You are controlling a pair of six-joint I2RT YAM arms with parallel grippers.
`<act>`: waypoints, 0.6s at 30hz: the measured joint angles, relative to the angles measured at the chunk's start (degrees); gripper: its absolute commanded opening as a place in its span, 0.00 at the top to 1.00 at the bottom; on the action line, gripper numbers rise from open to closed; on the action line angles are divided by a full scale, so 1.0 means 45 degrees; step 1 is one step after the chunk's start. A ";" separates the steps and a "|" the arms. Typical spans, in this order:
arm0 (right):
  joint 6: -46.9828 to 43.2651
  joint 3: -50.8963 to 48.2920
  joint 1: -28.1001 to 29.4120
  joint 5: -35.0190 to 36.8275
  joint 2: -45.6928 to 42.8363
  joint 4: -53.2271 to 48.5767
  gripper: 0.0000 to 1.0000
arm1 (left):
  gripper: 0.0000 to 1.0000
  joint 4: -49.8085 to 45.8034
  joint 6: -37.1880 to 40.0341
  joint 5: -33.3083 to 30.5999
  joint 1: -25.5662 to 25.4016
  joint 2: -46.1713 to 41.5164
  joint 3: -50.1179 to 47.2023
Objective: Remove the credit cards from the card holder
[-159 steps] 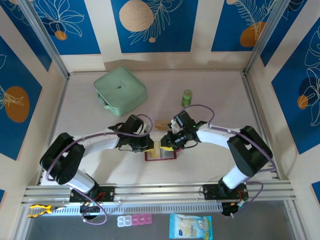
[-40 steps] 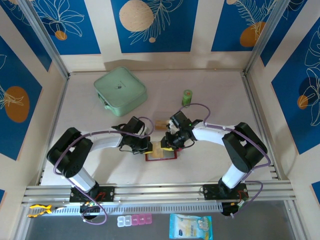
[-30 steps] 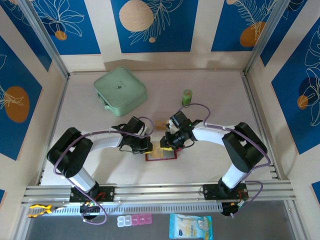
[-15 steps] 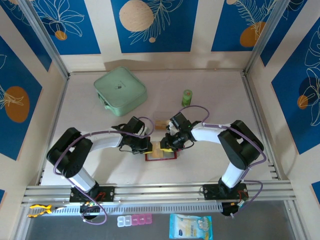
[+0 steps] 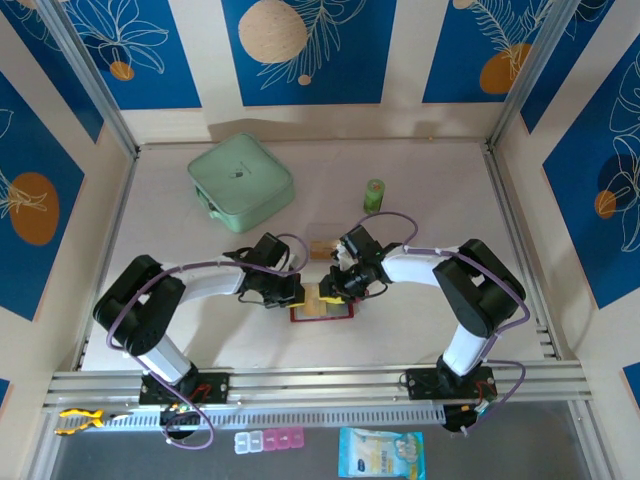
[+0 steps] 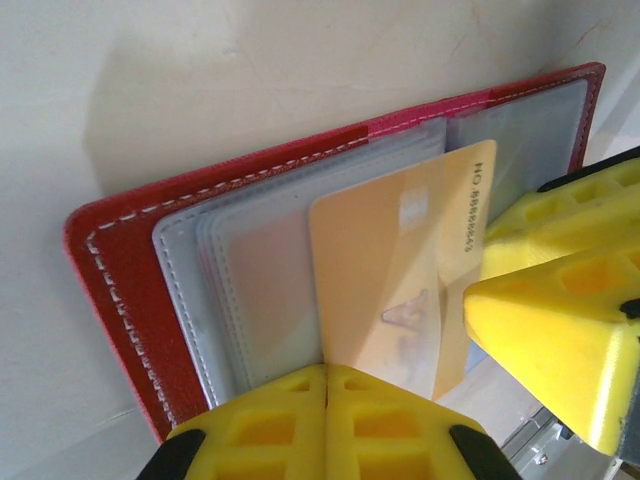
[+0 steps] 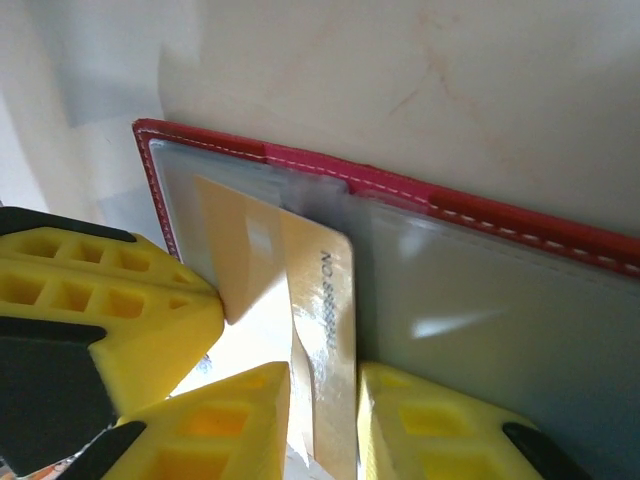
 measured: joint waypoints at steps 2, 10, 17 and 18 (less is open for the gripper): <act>0.0058 -0.0126 0.0000 -0.0087 0.0005 0.0175 0.77 | 1.00 -0.0005 0.0039 -0.0005 0.0005 0.0000 0.0000; 0.0248 -0.0384 -0.0058 -0.0340 0.0000 0.0646 0.83 | 1.00 -0.0024 0.0039 0.0000 0.0005 0.0000 0.0000; 0.0243 -0.0447 -0.0073 -0.0389 0.0000 0.0714 0.89 | 1.00 -0.0044 0.0039 -0.0005 0.0005 0.0000 0.0000; 0.0243 -0.0447 -0.0083 -0.0389 -0.0005 0.0714 0.89 | 1.00 -0.0044 0.0039 -0.0005 0.0005 0.0000 0.0000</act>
